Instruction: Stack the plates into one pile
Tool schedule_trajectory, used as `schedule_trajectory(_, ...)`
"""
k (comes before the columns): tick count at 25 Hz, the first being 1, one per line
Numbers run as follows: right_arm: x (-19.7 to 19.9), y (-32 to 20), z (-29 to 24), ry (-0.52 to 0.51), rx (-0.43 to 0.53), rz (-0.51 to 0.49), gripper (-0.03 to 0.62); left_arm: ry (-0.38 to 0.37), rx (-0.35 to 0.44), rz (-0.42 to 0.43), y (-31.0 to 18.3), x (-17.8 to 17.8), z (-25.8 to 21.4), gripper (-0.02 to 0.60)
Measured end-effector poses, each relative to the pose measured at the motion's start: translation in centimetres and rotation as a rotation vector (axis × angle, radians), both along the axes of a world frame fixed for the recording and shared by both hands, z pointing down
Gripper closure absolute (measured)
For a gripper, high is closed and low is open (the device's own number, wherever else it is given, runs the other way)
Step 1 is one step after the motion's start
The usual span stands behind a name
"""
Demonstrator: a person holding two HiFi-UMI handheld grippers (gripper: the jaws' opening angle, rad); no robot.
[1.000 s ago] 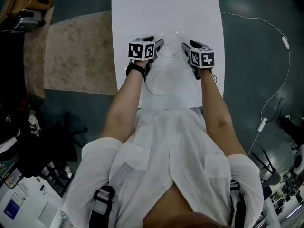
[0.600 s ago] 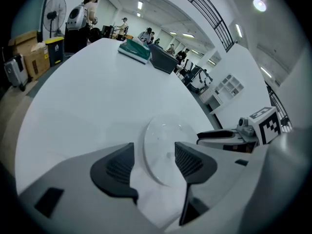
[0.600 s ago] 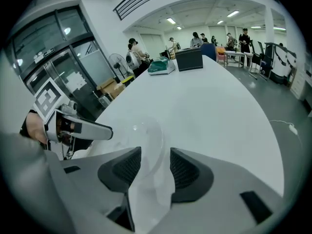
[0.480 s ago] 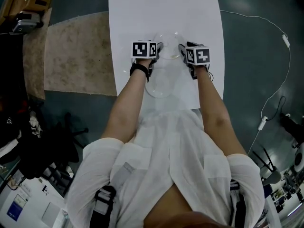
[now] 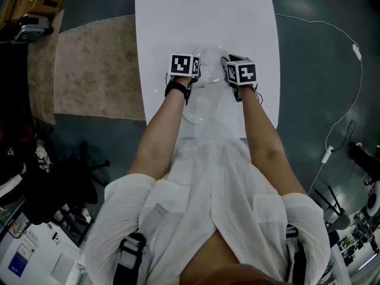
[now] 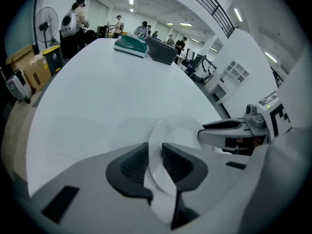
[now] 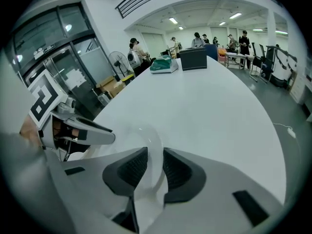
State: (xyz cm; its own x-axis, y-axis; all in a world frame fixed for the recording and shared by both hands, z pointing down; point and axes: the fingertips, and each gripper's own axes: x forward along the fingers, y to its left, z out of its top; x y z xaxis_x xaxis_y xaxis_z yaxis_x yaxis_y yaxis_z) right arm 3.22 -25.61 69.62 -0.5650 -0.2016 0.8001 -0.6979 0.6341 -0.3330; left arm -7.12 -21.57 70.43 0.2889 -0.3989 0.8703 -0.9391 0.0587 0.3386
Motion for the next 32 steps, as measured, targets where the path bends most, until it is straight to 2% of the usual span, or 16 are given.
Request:
schedule_trajectory(12,0.1,0.3,-0.4,0.013,-0.024,0.014,0.488,-0.006,-0.024,-0.009,0.4,0.0,-0.3,0.491)
schedule_trajectory(22,-1.2,-0.1,-3.9,-0.005,0.010,-0.027,0.488,-0.011,0.020,-0.097,0.7,-1.1,-3.8,0.489)
schedule_trajectory(27,-4.3,0.9,-5.5,-0.036,0.014,-0.079,0.488,-0.031,0.052,-0.162,2.1,-4.1,-5.8,0.489)
schedule_trajectory(32,-8.4,3.9,-4.6,-0.053,-0.019,-0.145,0.488,-0.021,0.046,-0.255,5.6,-8.1,-5.3,0.490)
